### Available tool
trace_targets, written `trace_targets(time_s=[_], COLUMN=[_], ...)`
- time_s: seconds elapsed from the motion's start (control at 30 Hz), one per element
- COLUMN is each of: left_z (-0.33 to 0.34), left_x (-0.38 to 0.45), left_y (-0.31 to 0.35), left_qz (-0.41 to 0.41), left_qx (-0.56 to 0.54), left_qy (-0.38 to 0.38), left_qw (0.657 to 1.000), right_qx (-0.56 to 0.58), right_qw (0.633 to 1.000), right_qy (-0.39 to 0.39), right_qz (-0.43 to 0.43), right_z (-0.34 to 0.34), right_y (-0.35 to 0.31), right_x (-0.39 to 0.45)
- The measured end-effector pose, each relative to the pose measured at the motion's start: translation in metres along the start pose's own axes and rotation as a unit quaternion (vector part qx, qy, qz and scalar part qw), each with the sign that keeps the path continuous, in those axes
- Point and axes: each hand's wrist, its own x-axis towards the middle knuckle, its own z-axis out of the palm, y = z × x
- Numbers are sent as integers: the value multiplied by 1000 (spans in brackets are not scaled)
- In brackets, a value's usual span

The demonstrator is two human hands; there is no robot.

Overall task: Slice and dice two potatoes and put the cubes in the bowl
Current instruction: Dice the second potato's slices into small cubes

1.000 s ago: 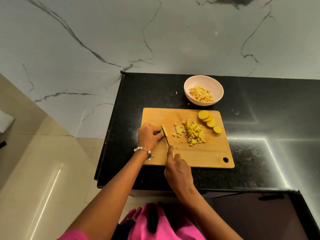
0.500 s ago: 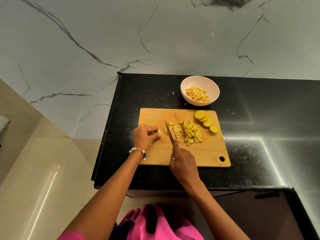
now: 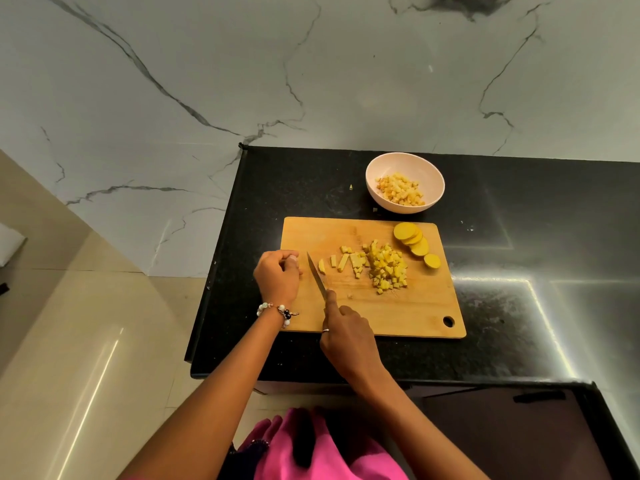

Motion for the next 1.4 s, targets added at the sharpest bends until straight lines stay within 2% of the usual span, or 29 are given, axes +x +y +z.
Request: trace_targets(time_s=[0.3, 0.6, 0.77, 0.93, 1.03, 1.1, 1.17, 1.27, 1.33, 1.4], left_z=[4, 5, 4, 4, 4, 8, 17, 30, 38, 45], left_x=[1, 4, 3, 1, -3, -8, -15, -23, -29, -32], left_y=[2, 2, 4, 13, 23, 30, 38, 49, 51, 50], left_qz=[-28, -52, -58, -39, 32, 130, 264, 421, 462, 466], left_qx=[-28, -18, -21, -7, 31, 56, 86, 177, 233, 270], left_qy=[-13, -29, -34, -46, -56, -91, -130, -162, -175, -180], left_qw=[999, 998, 998, 998, 997, 986, 952, 875, 838, 823], right_qx=[-26, -5, 110, 297, 263, 115, -27, -106, -116, -120], right_qw=[998, 995, 984, 937, 946, 972, 973, 957, 952, 951], right_qy=[22, 41, 101, 118, 150, 186, 227, 271, 282, 284], right_qz=[58, 89, 98, 139, 117, 87, 35, -14, -26, -30], right_z=[-11, -16, -24, -39, -48, -55, -59, -62, -63, -65], right_y=[32, 49, 61, 80, 92, 96, 98, 103, 110, 117], right_x=[-1, -8, -13, -12, -13, -17, -18, -17, -18, -22])
